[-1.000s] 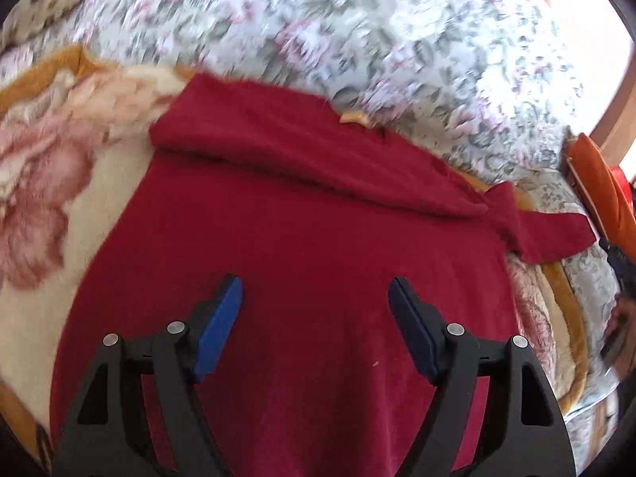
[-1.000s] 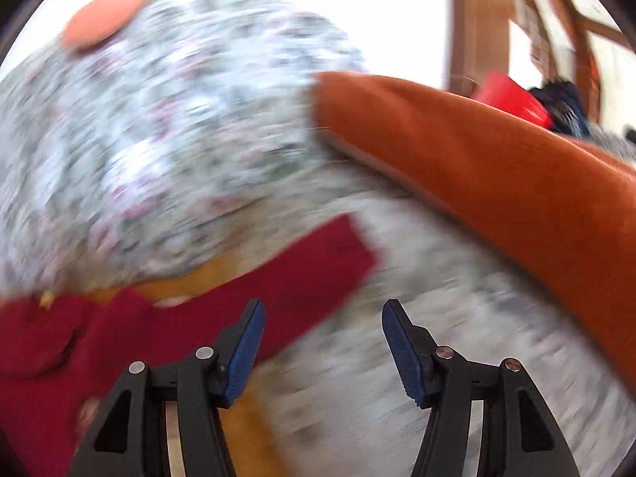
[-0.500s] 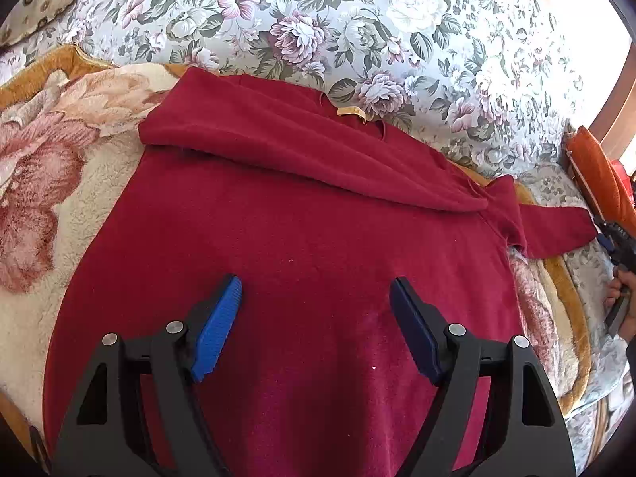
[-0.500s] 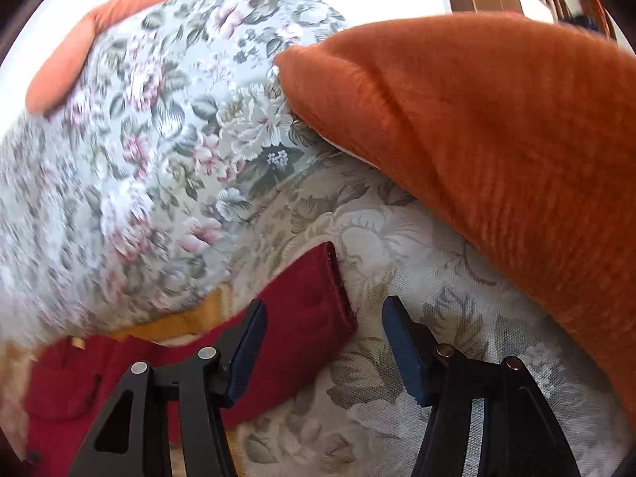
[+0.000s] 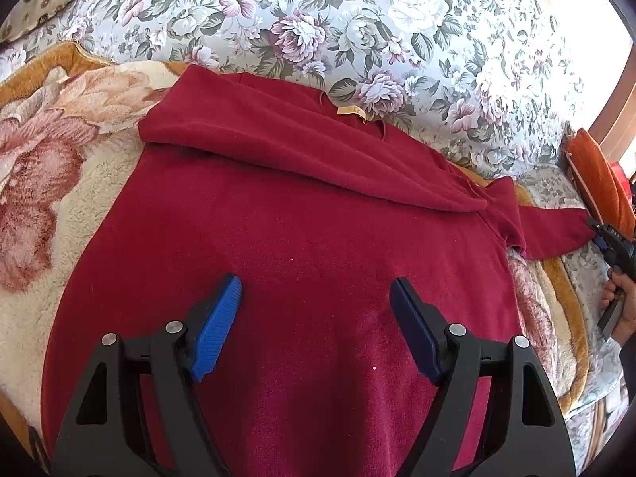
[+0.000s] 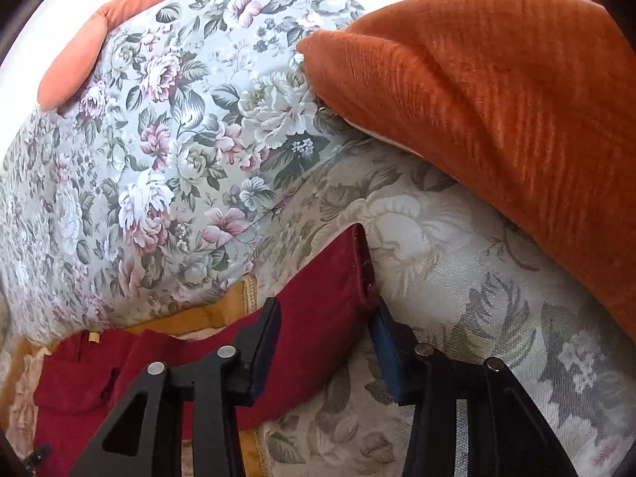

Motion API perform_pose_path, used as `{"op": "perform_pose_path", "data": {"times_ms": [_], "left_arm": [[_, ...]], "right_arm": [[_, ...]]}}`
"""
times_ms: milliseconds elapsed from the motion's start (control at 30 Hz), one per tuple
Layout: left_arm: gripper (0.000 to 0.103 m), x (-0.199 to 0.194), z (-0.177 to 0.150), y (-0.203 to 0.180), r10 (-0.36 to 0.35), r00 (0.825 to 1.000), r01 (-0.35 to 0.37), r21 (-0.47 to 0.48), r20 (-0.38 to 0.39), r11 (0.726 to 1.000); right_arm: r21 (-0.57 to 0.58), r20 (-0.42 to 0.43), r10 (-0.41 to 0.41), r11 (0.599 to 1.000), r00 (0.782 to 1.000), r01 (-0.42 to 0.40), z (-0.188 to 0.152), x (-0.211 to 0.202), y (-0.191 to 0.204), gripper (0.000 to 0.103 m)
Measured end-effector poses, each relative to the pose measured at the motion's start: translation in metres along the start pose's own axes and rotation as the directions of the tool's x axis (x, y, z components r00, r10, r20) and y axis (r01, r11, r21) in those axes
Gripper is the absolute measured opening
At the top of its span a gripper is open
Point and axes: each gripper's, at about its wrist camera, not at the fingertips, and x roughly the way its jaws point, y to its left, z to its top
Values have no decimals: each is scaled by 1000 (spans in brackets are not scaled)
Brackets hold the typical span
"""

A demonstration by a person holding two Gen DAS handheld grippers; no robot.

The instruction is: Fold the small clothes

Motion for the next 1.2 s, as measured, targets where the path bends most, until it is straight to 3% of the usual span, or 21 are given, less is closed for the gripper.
{"op": "perform_pose_path", "data": {"times_ms": [233,333,433,500,567,667,767,900,1000,1067,1133,1200], "left_arm": [[78,0,1,0,-1,1000,1,-3,1,1000],[78,-1,1,2,-14,1000,14,-17,7,1000],[78,-3,3,0,-14,1000,14,-16,10,1000],[79,-8,5,-2,-42,999,42,-13,20,999],[78,-11,10,-3,-122,992,122,-27,26,992],[78,-14,25,-9,-222,975,223,-82,26,971],[79,-14,39,-17,-300,954,300,-158,27,941],[79,0,50,-41,-358,934,351,-153,-16,924],[79,29,50,-59,-405,906,380,-185,-120,906],[79,48,49,-70,-460,873,424,-211,-163,880],[79,57,48,-77,-459,870,420,-214,-182,882],[79,61,47,-81,-447,878,410,-213,-171,887]], "right_arm": [[128,-3,35,991,999,-34,4,0,-18,8],[156,39,108,981,993,-113,4,-9,-6,7],[109,55,224,967,973,-229,-5,-19,37,6],[77,44,309,947,950,-311,-16,-23,72,6],[53,18,393,918,919,-393,-33,-24,108,6],[19,-76,522,853,850,-522,-75,-21,173,6],[-15,-204,559,819,804,-574,-125,-11,227,6],[-27,-335,573,788,748,-616,-186,-1,277,7],[-96,-344,567,772,748,-629,-200,-9,298,7],[-167,-347,542,768,766,-619,-202,-15,309,7],[-221,-332,514,773,791,-595,-206,-18,312,7],[-248,-334,491,778,805,-577,-210,-19,311,8]]}}
